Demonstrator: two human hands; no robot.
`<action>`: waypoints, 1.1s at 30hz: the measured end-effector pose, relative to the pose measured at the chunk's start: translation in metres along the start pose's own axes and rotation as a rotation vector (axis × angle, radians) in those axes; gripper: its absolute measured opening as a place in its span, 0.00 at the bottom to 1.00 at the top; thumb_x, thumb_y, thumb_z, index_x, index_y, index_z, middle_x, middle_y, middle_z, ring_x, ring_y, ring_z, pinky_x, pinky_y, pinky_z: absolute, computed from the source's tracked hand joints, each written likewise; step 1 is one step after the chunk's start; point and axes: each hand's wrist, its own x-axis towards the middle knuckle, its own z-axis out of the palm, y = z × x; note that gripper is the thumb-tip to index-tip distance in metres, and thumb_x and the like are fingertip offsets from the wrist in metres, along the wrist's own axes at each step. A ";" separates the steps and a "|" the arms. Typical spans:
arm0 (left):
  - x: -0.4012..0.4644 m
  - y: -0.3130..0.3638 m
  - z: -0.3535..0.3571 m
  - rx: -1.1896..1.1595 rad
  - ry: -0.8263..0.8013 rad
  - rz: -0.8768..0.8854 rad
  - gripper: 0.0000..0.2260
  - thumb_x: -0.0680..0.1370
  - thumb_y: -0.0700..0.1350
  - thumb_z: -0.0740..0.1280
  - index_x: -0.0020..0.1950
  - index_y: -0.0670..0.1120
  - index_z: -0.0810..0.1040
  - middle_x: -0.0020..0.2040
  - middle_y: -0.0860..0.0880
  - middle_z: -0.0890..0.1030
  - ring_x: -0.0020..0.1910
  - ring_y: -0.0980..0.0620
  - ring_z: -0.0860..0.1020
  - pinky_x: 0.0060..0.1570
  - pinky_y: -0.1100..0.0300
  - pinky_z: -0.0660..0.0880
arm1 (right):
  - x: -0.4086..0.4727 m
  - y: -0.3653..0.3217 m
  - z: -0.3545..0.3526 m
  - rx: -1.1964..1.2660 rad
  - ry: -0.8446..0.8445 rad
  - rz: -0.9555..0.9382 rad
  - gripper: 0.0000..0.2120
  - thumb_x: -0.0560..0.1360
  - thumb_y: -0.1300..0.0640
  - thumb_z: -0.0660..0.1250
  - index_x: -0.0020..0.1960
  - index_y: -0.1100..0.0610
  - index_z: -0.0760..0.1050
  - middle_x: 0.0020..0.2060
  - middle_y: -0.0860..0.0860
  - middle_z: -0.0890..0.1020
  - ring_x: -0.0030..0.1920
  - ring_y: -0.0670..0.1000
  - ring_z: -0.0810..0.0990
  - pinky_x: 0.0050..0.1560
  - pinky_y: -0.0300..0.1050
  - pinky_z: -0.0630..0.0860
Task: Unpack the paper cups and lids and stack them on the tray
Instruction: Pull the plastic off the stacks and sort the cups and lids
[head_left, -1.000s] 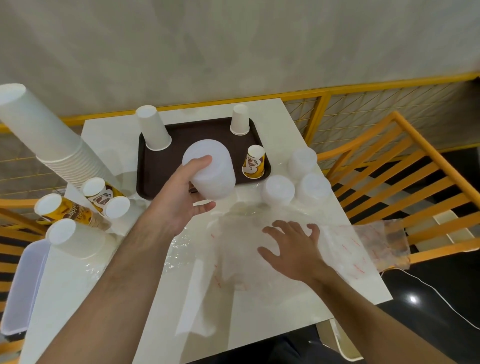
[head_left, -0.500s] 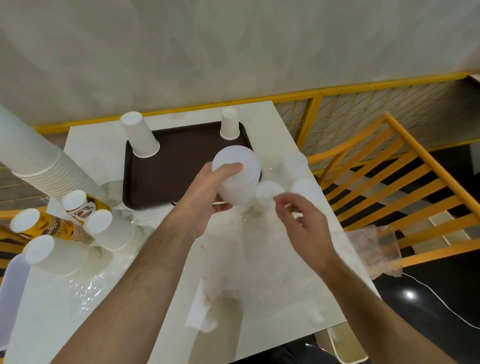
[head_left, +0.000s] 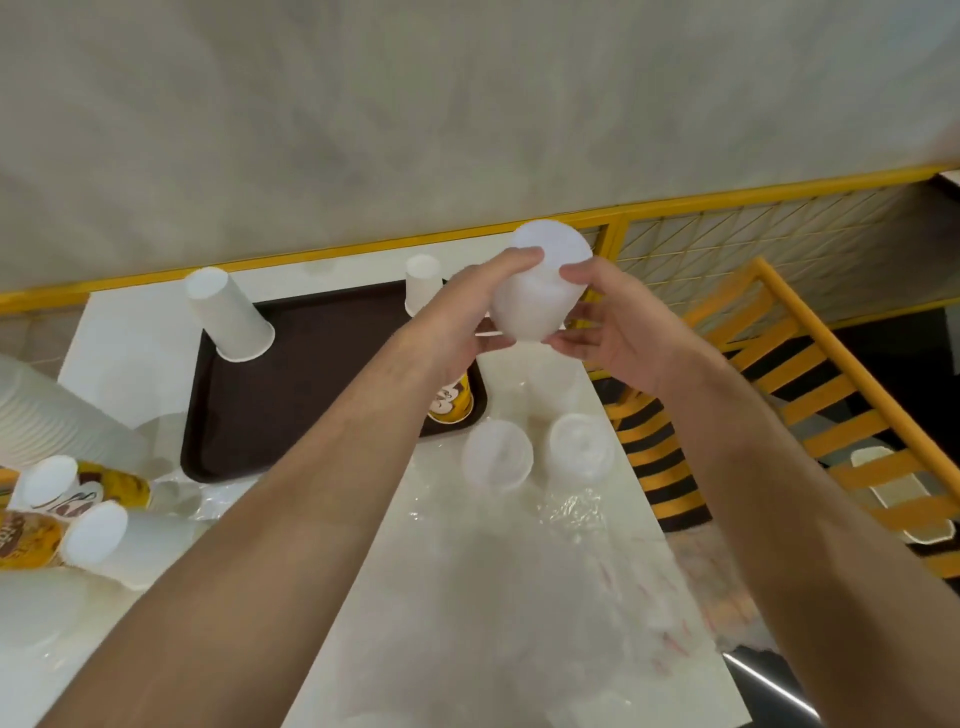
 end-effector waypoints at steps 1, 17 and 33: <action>0.013 0.003 0.001 -0.021 0.006 -0.021 0.20 0.74 0.56 0.71 0.63 0.50 0.76 0.59 0.45 0.79 0.58 0.45 0.79 0.60 0.50 0.77 | 0.013 -0.002 -0.007 -0.013 0.004 0.021 0.10 0.76 0.51 0.69 0.57 0.48 0.76 0.57 0.57 0.80 0.53 0.59 0.82 0.62 0.53 0.78; 0.180 -0.066 0.022 0.085 0.118 -0.293 0.14 0.72 0.48 0.71 0.55 0.46 0.79 0.54 0.46 0.78 0.55 0.45 0.78 0.59 0.53 0.76 | 0.172 0.066 -0.078 -0.362 0.029 0.230 0.08 0.76 0.50 0.67 0.52 0.52 0.77 0.55 0.52 0.83 0.57 0.52 0.80 0.66 0.51 0.75; 0.179 -0.086 0.028 0.345 0.219 -0.314 0.20 0.75 0.52 0.71 0.63 0.42 0.77 0.58 0.47 0.78 0.56 0.48 0.76 0.63 0.52 0.74 | 0.175 0.090 -0.080 -0.505 -0.002 0.346 0.22 0.74 0.44 0.67 0.63 0.55 0.76 0.56 0.50 0.80 0.58 0.52 0.78 0.64 0.47 0.75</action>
